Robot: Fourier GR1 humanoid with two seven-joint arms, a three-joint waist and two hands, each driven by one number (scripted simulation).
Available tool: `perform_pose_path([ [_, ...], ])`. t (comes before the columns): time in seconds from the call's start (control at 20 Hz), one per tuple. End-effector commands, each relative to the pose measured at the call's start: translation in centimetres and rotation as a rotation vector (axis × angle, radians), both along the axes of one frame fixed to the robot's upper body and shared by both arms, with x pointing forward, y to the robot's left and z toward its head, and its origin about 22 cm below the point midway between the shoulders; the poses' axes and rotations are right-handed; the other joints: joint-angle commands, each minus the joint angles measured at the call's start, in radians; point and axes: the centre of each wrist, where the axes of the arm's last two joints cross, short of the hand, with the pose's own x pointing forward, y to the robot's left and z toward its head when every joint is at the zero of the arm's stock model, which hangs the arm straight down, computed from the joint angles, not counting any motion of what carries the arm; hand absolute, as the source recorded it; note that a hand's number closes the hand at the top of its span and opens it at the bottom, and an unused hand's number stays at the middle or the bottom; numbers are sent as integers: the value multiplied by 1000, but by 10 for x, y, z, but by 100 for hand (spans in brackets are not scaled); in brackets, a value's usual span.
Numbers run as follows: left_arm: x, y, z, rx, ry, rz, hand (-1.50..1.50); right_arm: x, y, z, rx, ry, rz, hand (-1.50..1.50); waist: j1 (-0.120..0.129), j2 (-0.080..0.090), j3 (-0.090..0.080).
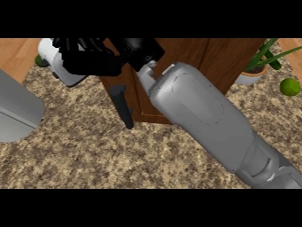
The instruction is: Pick up the wine, place it into the cabinet and close the cabinet
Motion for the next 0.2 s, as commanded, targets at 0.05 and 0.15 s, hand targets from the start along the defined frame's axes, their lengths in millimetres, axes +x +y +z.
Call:
perform_pose_path([
  [0.05,1,0,-3,0,5,-2,-150,39,-36,-26,-41,27,-189,150,-5,46,3],
  [0.15,2,-5,1,-4,0,1,-150,44,-42,-19,-48,29,-193,150,-3,48,3],
])
